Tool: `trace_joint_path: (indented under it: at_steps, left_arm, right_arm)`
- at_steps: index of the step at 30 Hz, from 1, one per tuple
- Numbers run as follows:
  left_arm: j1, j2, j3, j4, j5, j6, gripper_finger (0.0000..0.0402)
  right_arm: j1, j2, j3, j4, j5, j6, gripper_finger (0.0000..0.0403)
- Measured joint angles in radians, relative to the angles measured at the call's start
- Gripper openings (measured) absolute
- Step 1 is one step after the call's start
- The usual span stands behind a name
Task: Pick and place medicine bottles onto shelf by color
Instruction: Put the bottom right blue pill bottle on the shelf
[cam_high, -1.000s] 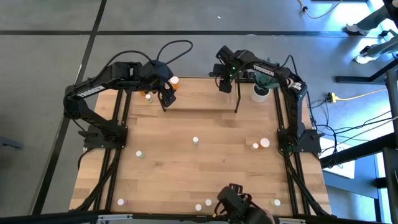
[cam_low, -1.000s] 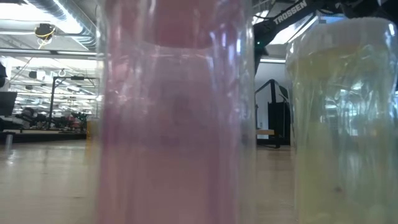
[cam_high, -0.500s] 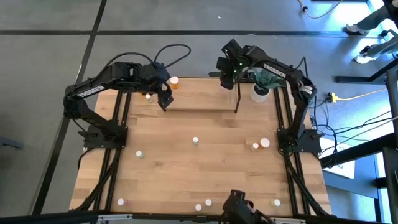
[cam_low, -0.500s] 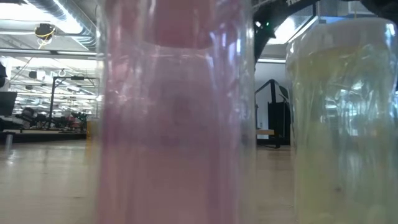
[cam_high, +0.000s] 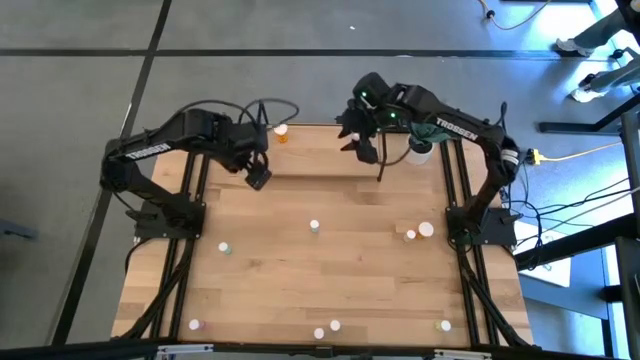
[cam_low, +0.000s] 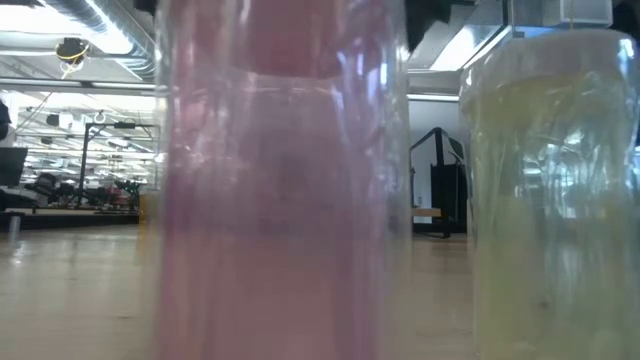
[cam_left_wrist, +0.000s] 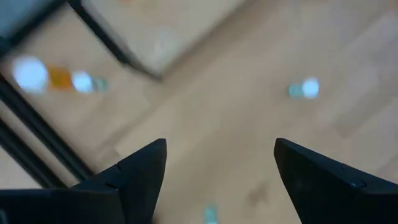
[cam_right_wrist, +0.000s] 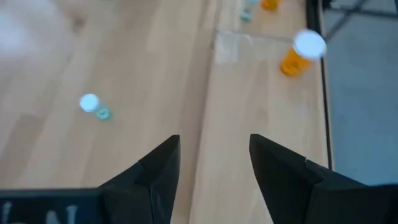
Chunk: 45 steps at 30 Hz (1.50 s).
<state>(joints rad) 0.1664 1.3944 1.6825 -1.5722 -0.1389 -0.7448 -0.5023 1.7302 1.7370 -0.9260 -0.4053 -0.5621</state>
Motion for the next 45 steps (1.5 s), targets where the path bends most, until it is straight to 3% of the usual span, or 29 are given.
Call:
trace_joint_path:
  at_steps: [10, 17, 28, 45]
  left_arm:
    - [-0.168, -0.06, -0.286, 0.002, 0.151, -0.326, 0.0291]
    - [-0.262, -0.08, -0.388, 0.016, 0.19, -0.41, 0.0291]
    - [-0.423, -0.086, -0.427, 0.033, 0.191, -0.435, 0.0291]
    - [-0.612, -0.086, -0.426, 0.096, 0.058, -0.521, 0.0291]
  right_arm:
    - [0.087, -0.063, 0.0, 0.01, -0.018, -0.077, 0.0195]
    - [0.13, -0.081, 0.0, 0.01, -0.053, -0.069, 0.0195]
    - [0.192, -0.081, 0.0, 0.01, -0.087, -0.068, 0.0195]
    - [0.24, -0.081, 0.0, 0.01, -0.088, 0.012, 0.0195]
